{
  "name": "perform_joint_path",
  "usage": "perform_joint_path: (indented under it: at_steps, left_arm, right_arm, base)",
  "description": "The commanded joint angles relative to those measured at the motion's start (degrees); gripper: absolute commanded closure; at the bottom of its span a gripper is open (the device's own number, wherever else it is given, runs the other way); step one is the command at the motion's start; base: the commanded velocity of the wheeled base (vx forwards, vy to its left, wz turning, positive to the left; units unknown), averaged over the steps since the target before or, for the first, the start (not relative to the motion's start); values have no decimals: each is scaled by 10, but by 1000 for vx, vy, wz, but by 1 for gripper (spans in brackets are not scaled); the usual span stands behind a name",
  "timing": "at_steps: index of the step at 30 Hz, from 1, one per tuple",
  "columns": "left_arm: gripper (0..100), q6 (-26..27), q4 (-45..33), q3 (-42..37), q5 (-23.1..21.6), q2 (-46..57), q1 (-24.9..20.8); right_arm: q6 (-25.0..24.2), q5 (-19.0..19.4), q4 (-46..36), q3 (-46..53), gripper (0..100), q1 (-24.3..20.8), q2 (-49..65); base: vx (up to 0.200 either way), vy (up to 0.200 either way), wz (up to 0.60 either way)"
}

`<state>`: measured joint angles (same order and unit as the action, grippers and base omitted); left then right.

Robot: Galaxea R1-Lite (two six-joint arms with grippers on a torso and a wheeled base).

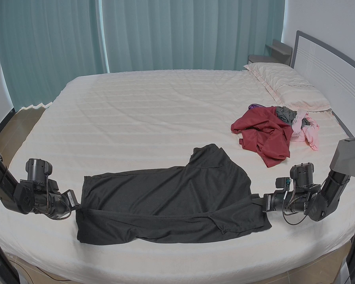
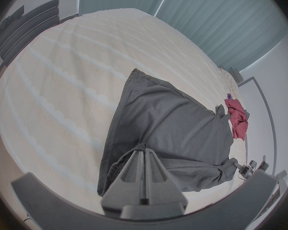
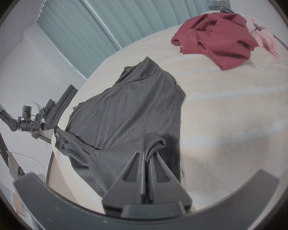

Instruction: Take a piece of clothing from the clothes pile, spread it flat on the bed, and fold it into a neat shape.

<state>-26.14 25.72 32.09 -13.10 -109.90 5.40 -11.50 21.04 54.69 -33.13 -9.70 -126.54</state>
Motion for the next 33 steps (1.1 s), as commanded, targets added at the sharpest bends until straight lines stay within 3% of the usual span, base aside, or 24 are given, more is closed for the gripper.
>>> perform_joint_path:
  at_steps: [1,9,18,33]
  left_arm:
    - [100,9,-8,-32,-2,69,22]
    - [100,33,-20,-88,-4,157,30]
    - [100,38,-29,-86,-4,152,30]
    - [100,38,-23,18,0,-17,40]
  right_arm:
    - [0,3,22,46,100,5,52]
    - [1,4,56,116,100,5,105]
    - [1,5,61,116,100,5,110]
    - [-2,0,45,17,100,1,9]
  base:
    - [0,0,0]
    - [0,0,0]
    - [0,0,0]
    - [0,0,0]
